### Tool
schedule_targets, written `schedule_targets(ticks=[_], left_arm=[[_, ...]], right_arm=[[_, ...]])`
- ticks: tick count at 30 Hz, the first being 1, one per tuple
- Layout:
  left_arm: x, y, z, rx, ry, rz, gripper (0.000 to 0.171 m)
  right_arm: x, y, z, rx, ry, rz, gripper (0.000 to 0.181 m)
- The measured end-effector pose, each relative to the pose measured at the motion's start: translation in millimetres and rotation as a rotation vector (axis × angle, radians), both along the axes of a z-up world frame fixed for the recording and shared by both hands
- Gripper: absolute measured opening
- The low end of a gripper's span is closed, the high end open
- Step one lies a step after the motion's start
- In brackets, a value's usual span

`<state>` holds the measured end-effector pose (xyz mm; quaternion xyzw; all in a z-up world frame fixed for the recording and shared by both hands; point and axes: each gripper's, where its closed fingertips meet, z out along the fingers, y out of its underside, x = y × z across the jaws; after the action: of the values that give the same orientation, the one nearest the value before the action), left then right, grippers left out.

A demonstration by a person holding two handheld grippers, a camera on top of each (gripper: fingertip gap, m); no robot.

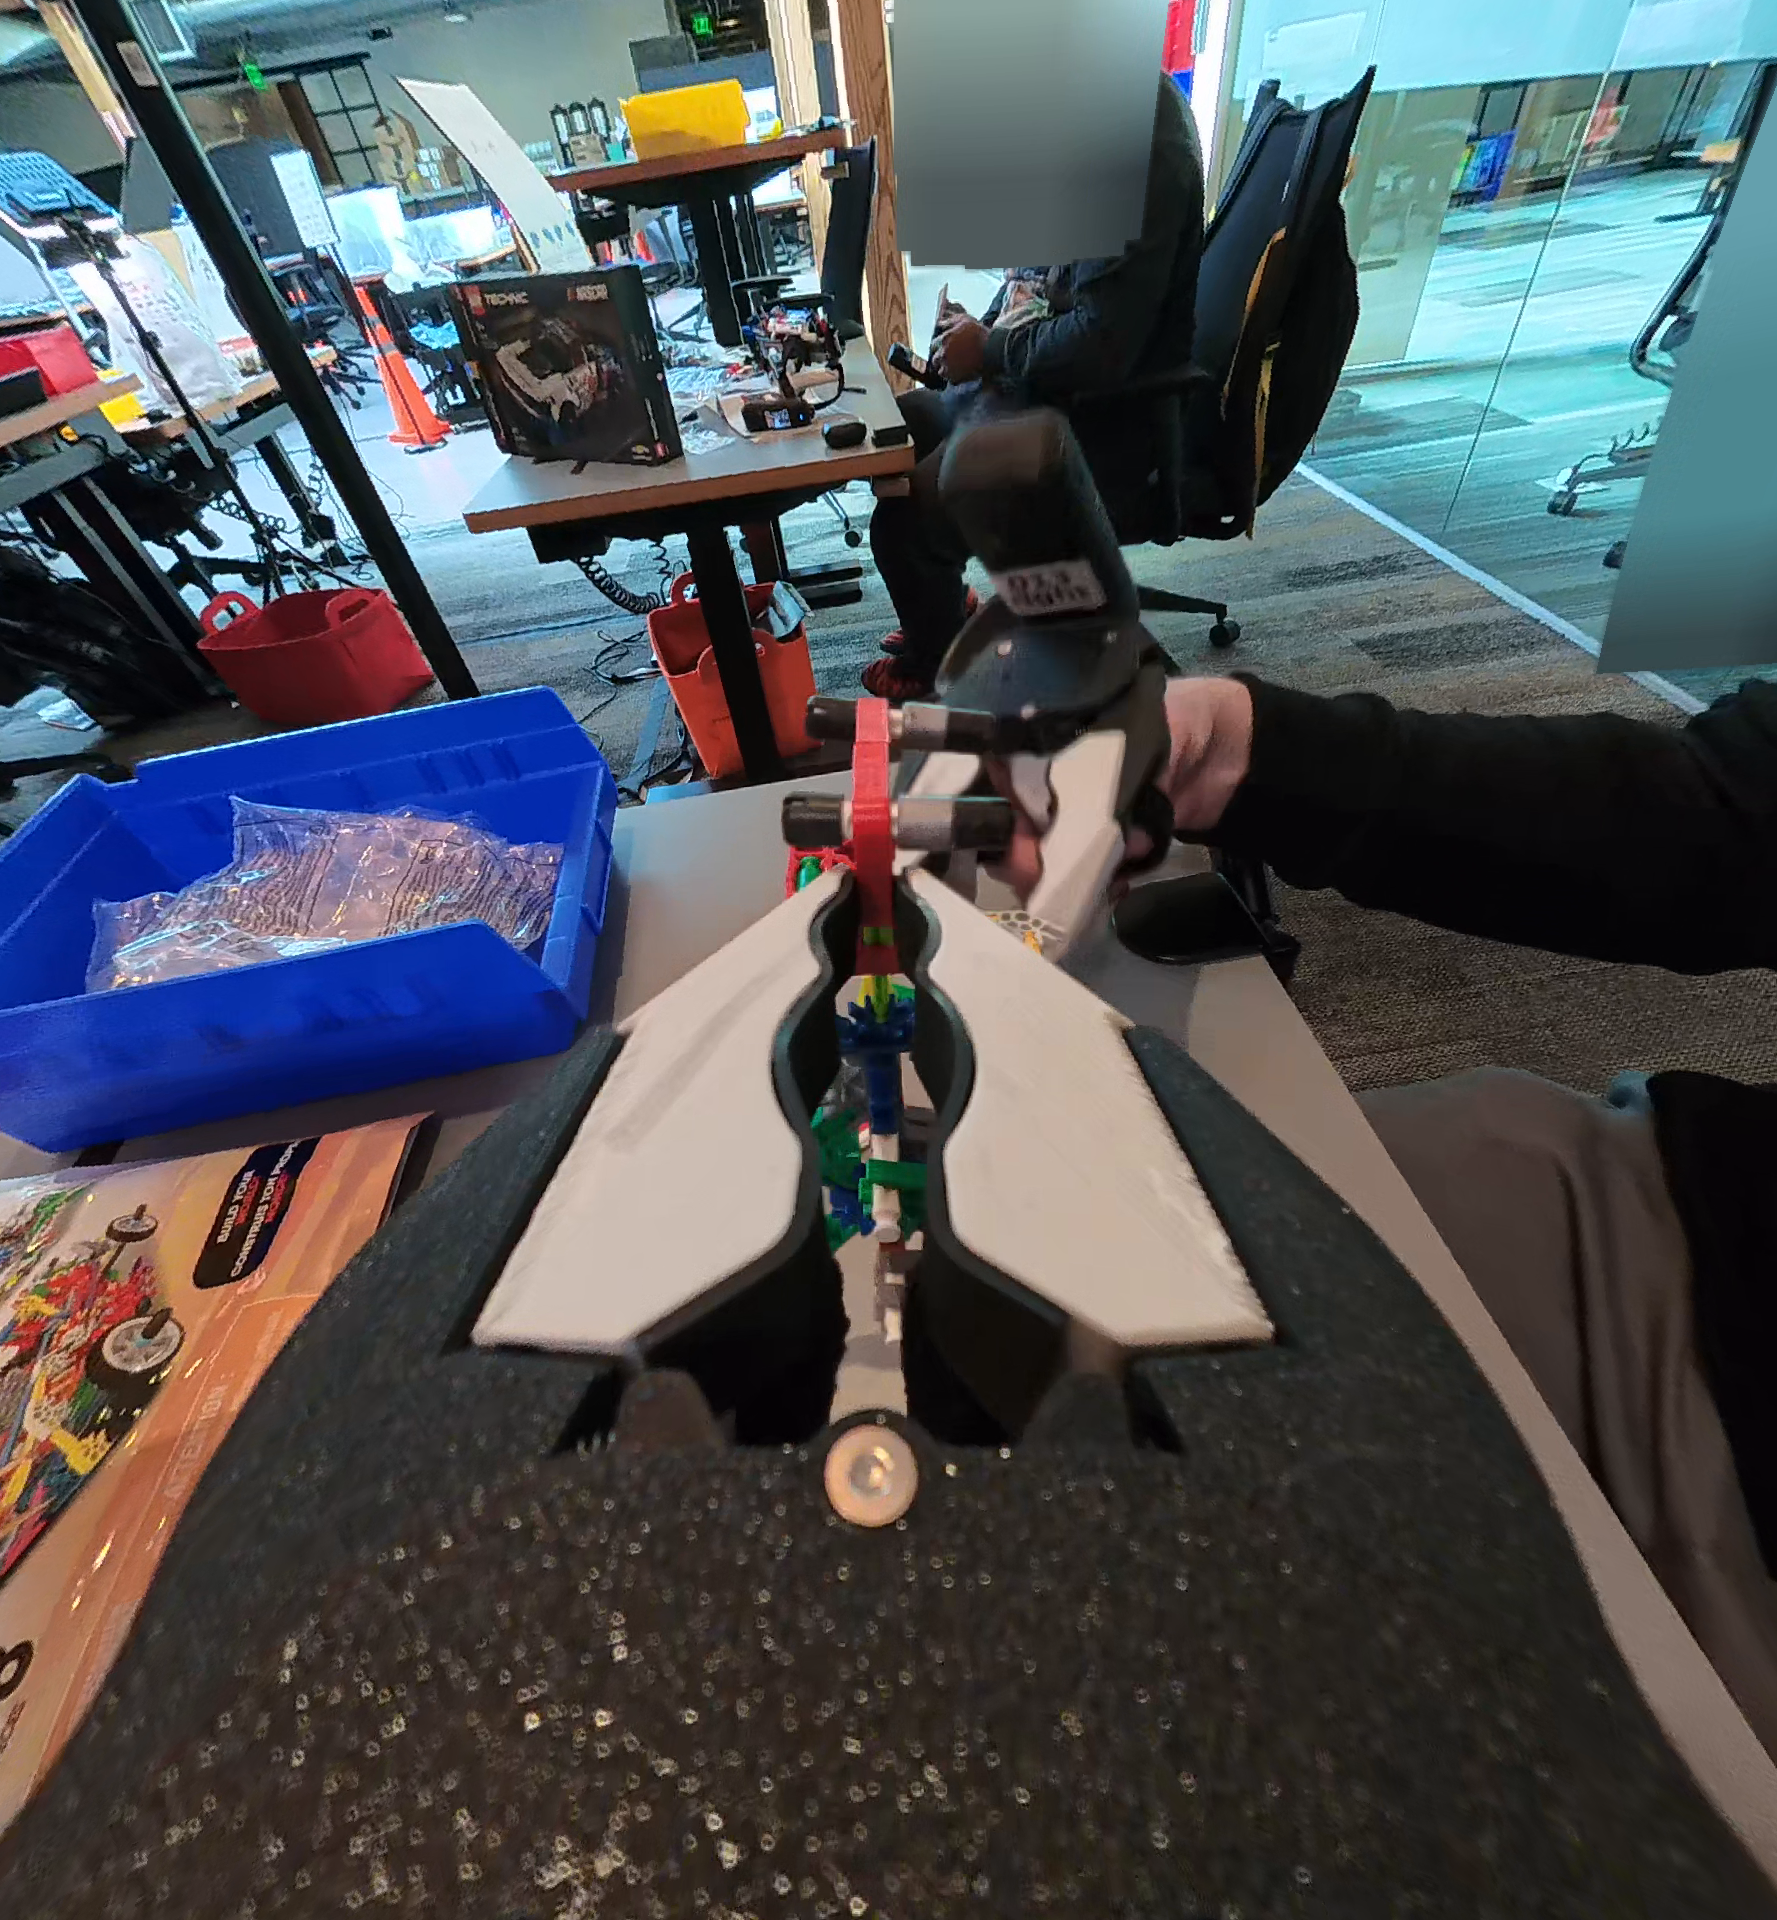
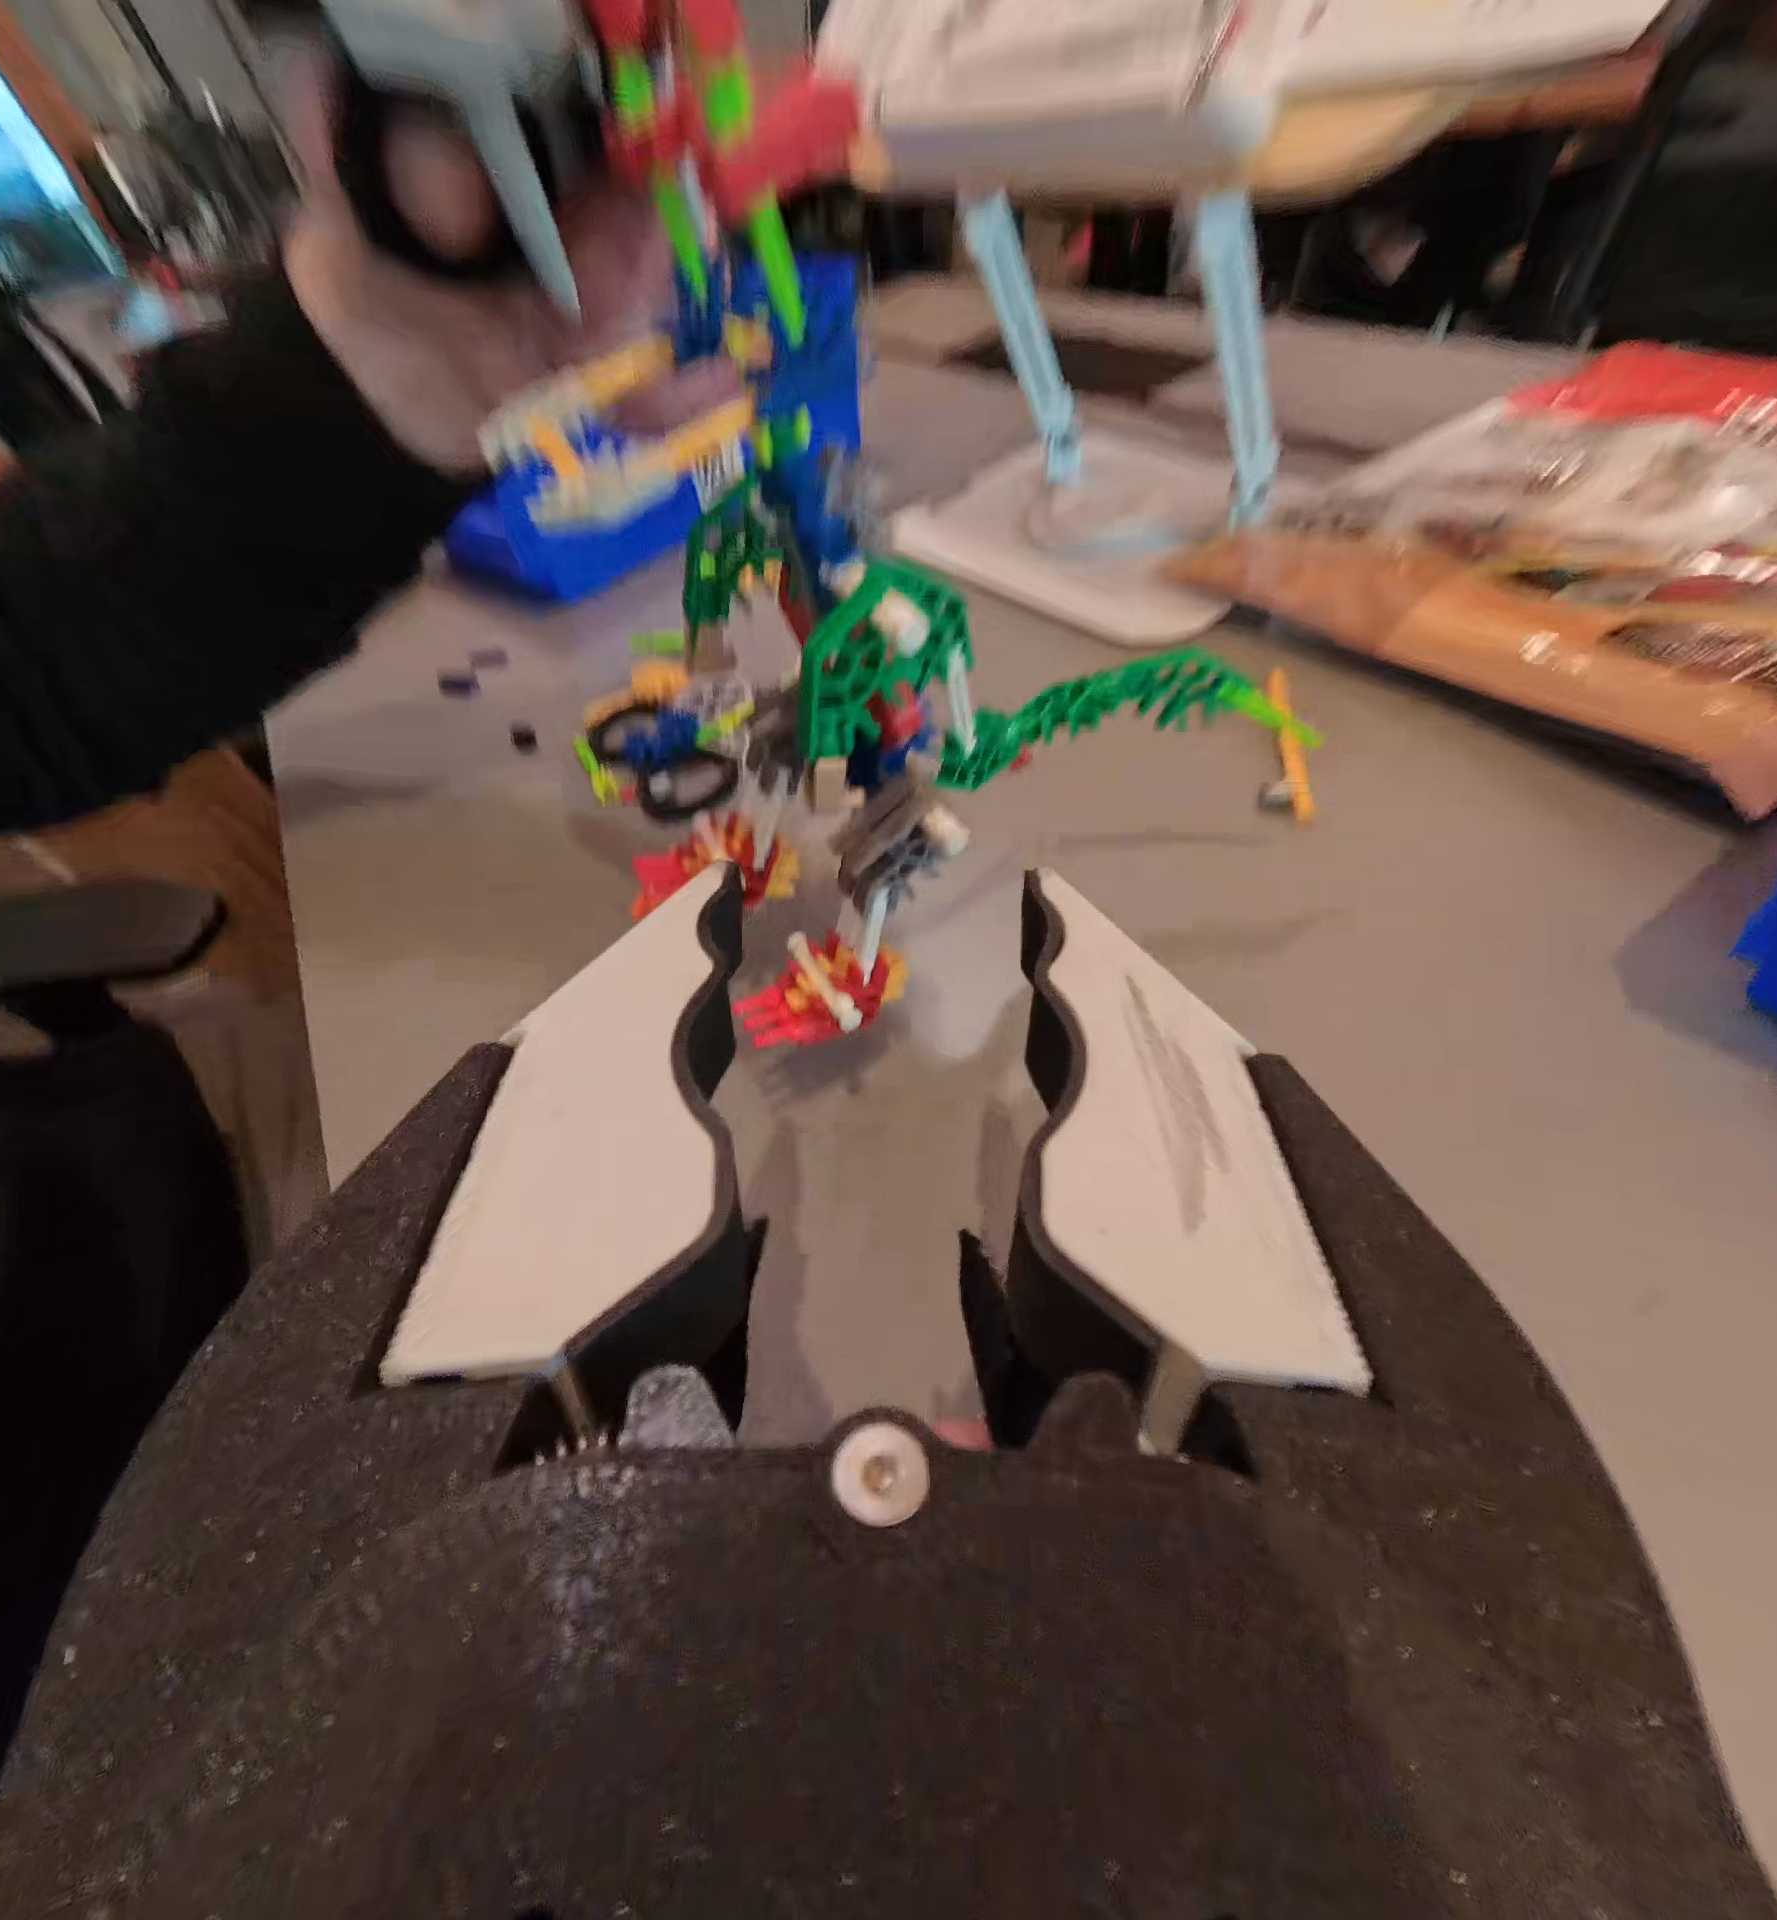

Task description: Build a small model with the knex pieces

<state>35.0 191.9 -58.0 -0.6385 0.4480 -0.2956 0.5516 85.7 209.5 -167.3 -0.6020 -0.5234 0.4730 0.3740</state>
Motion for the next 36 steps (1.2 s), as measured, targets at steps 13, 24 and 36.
schedule_targets(ticks=[13, 24, 36], left_arm=[[15, -16, 12, -0.032, -0.087, -0.079, 0.003], [13, -20, 30, -0.066, -0.216, -0.094, 0.003], [1, -16, 5, -0.233, -0.266, -0.083, 0.004]], right_arm=[[-51, -42, -39, -0.018, -0.135, 0.159, 0.05], [-68, -47, -21, -0.027, 0.025, 0.172, 0.032], [-64, -19, -54, 0.326, -0.182, 0.059, 0.032]])
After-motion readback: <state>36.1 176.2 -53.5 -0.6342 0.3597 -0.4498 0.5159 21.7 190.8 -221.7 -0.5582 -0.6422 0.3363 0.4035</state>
